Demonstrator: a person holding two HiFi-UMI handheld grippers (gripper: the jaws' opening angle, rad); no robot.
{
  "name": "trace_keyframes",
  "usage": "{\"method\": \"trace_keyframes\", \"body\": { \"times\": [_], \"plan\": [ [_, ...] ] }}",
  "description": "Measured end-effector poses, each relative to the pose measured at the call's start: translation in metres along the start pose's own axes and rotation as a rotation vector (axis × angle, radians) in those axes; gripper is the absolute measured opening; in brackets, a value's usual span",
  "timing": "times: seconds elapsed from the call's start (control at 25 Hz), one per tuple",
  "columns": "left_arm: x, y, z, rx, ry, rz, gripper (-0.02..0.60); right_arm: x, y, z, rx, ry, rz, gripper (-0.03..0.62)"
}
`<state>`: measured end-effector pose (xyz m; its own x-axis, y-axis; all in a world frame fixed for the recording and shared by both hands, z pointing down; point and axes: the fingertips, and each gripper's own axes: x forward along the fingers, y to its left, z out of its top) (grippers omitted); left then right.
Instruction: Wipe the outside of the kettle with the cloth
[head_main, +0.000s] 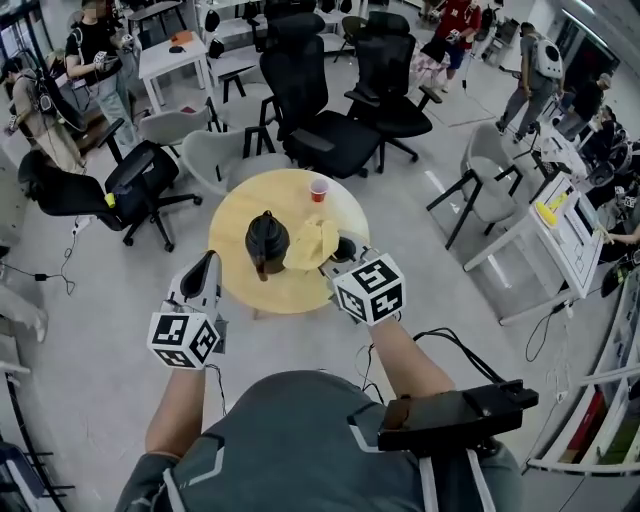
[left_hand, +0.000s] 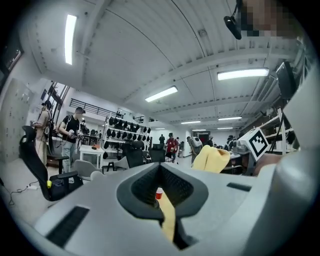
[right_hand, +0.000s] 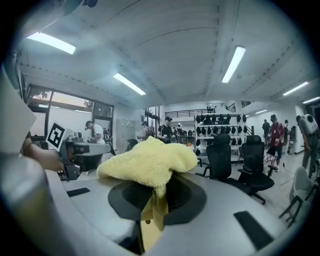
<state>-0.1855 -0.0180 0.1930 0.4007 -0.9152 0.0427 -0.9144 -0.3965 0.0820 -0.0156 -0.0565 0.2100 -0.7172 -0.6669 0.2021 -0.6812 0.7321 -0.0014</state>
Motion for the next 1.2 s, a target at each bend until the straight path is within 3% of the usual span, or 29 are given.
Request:
{"method": "trace_keyframes", "body": {
  "times": [0.4, 1.2],
  "plan": [
    [-0.022, 0.018, 0.028, 0.058, -0.029, 0.071, 0.009, -0.023, -0.005, 0.046, -0.084, -0.098, -0.049, 0.063],
    [-0.018, 0.012, 0.032, 0.057, -0.055, 0.093, 0.009, -0.033, -0.019, 0.043, -0.089, -0.092, -0.072, 0.063]
  ]
}}
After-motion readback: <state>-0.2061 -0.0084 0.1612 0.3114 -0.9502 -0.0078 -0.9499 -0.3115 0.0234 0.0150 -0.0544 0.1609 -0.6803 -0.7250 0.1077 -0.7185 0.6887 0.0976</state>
